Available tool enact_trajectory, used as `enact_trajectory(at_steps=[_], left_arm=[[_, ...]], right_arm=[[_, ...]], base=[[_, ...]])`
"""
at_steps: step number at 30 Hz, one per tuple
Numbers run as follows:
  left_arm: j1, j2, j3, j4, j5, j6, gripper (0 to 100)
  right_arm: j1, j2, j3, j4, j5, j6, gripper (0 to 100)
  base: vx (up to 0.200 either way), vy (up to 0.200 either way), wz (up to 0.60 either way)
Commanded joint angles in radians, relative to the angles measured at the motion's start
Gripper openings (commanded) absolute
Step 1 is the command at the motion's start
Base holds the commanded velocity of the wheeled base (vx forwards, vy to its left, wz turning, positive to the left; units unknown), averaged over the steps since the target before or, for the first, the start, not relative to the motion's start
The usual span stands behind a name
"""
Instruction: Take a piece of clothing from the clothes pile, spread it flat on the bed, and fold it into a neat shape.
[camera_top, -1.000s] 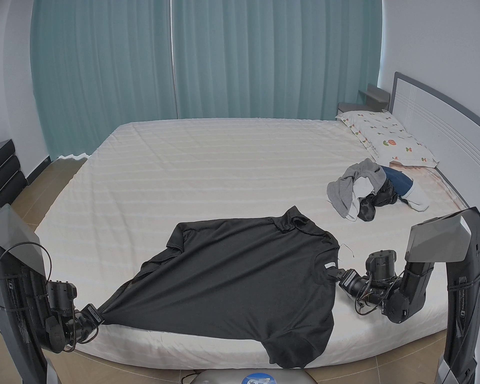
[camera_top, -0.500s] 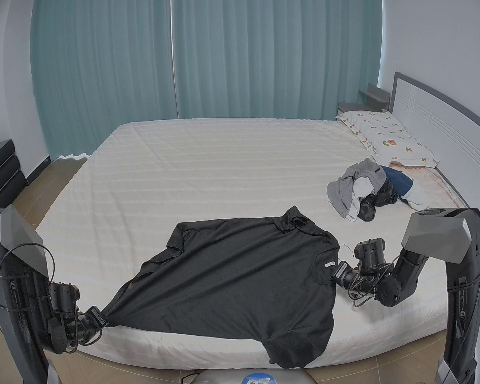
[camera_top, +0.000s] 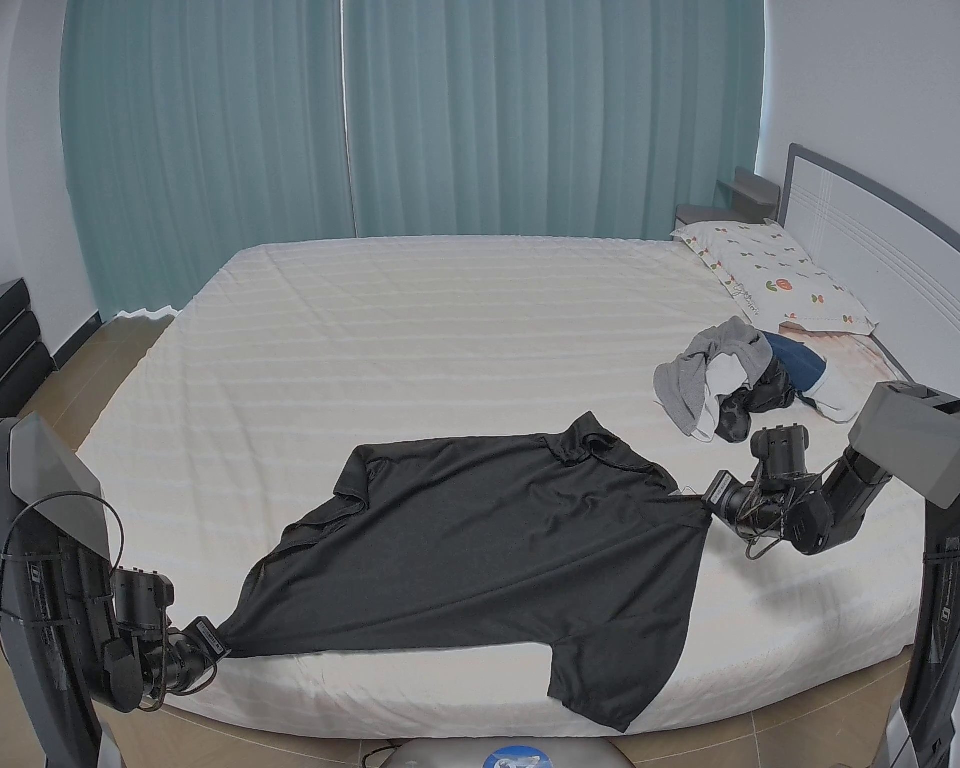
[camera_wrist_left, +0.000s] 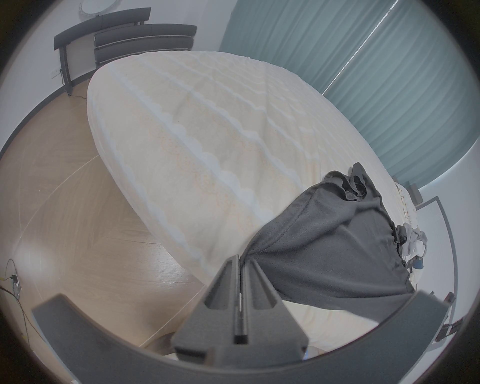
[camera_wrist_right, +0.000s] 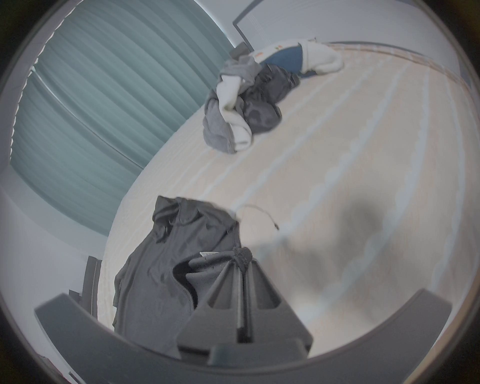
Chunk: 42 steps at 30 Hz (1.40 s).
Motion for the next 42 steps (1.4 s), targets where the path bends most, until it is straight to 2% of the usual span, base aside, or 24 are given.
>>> enact_trajectory(at_steps=[1,8,15,17,19,20,21,26,37,42], left_arm=[[-0.02,0.002,0.018,0.0,0.006,-0.008,0],[-0.02,0.004,0.018,-0.001,0.006,-0.008,0],[-0.02,0.004,0.016,-0.001,0.006,-0.01,0],[-0.02,0.002,0.016,-0.001,0.004,-0.01,0],[-0.02,0.002,0.016,-0.001,0.004,-0.01,0],[-0.02,0.002,0.016,-0.001,0.004,-0.01,0],[-0.02,0.002,0.016,-0.001,0.004,-0.01,0],[-0.02,-0.005,0.018,-0.001,0.001,-0.028,0],[-0.03,-0.011,0.018,-0.001,0.0,-0.045,0],[-0.03,-0.011,0.018,-0.001,0.0,-0.047,0]], right_arm=[[0.002,0.035,-0.048,-0.003,-0.001,-0.004,100],[0.023,0.059,-0.001,-0.047,0.007,-0.003,100],[0.016,-0.047,0.157,-0.101,0.039,-0.004,100],[0.04,-0.088,0.301,-0.142,0.081,-0.053,100],[0.052,-0.091,0.376,-0.184,0.099,-0.114,100],[0.054,-0.091,0.383,-0.187,0.099,-0.119,100],[0.06,-0.091,0.461,-0.27,0.118,-0.159,100],[0.115,-0.074,0.619,-0.414,0.179,-0.184,100],[0.227,-0.018,0.619,-0.434,0.179,-0.17,100],[0.232,0.007,0.591,-0.426,0.162,-0.171,100]], base=[[0.0,0.0,0.0],[0.0,0.0,0.0],[0.0,0.0,0.0],[0.0,0.0,0.0],[0.0,0.0,0.0],[0.0,0.0,0.0],[0.0,0.0,0.0],[0.0,0.0,0.0],[0.0,0.0,0.0],[0.0,0.0,0.0]])
